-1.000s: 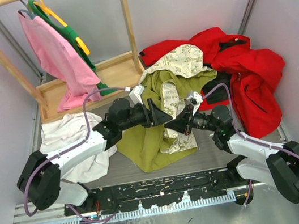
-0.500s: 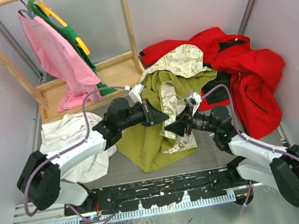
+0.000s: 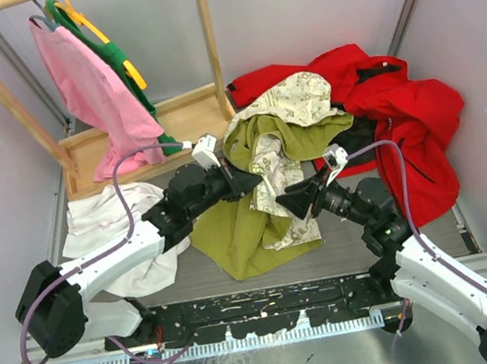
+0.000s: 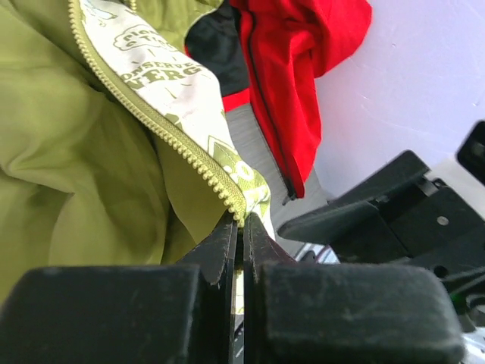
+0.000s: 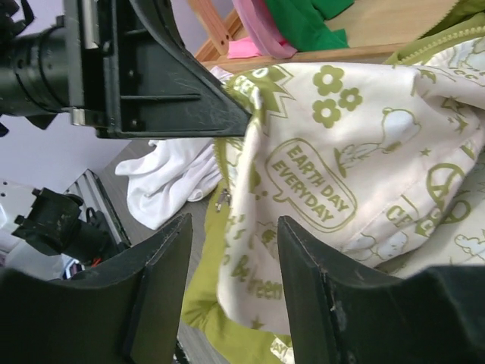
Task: Zip up the jacket
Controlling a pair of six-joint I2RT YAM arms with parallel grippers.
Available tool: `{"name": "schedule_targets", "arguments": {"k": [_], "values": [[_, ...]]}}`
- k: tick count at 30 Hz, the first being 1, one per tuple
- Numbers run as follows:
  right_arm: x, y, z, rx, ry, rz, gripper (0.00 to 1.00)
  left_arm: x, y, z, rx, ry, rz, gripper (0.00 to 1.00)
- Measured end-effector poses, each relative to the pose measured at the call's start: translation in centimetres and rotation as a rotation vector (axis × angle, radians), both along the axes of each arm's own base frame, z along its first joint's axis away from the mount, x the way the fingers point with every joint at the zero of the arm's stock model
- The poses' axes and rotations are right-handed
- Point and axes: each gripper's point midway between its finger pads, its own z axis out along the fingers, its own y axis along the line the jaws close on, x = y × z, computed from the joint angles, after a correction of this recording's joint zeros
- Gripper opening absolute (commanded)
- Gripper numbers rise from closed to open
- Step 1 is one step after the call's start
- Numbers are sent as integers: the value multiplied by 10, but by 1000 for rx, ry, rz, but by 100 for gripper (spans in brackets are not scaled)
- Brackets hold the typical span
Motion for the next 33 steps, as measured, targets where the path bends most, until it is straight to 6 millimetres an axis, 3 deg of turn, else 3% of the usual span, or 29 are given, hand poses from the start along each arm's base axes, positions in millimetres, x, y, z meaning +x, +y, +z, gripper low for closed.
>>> {"name": "schedule_targets", "arguments": {"k": [7, 15, 24, 33], "values": [[-15, 23, 7, 18, 56, 77, 44, 8, 5, -6, 24, 10, 90, 0], [-25, 53, -29, -51, 157, 150, 52, 7, 5, -10, 30, 30, 109, 0], [7, 37, -41, -136, 96, -32, 64, 1, 2, -10, 17, 52, 85, 0], [15, 18, -33, -205, -14, -85, 71, -6, 4, -2, 11, 47, 65, 0]]}}
